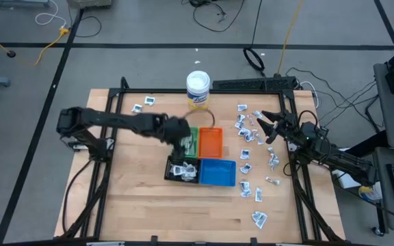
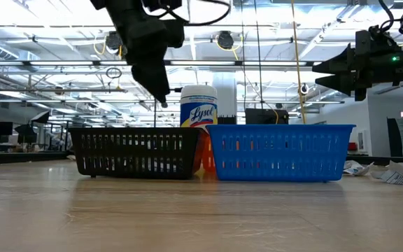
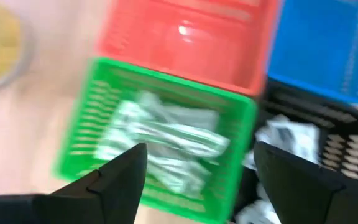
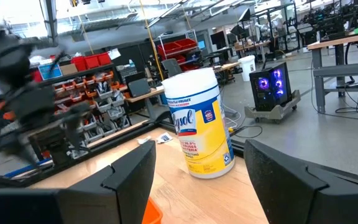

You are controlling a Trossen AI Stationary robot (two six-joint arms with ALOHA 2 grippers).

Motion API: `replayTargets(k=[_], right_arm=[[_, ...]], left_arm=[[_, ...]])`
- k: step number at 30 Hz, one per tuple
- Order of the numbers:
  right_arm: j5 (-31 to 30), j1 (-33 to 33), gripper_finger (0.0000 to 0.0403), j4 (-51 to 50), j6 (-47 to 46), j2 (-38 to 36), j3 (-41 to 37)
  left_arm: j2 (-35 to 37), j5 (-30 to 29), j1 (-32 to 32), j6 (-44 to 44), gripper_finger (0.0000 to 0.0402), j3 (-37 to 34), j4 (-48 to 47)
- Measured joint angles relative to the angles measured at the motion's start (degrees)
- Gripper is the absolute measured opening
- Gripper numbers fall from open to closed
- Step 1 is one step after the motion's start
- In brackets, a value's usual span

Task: Pick & Place First Aid Supplies
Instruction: Put the towelette pack into the black bin

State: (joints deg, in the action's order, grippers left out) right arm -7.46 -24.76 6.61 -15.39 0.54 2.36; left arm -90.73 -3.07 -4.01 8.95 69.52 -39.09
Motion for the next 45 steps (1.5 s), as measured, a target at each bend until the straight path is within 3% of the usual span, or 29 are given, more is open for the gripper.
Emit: replayTargets(k=[15, 25, 35, 45], right_arm=[[0.0, 0.0, 0.0242, 0.0, 0.0, 0.0, 0.0], [0.0, 0.0, 0.0242, 0.0, 0.0, 0.0, 0.0], [0.0, 0.0, 0.0242, 0.0, 0.0, 0.0, 0.0], [0.0, 0.0, 0.0243, 0.0, 0.0, 0.0, 0.0]], left_arm=[[2.7, 0.0, -30.2, 3.2, 0.0298, 0.0, 0.1], [2.7, 0.0, -46.4, 5.0, 0.0298, 0.0, 0.1], [2.6, 0.0, -55.3, 1.8, 0.0293, 0.0, -1.6], [-4.6, 0.2, -56.0, 1.7, 0.0294, 0.0, -4.6]])
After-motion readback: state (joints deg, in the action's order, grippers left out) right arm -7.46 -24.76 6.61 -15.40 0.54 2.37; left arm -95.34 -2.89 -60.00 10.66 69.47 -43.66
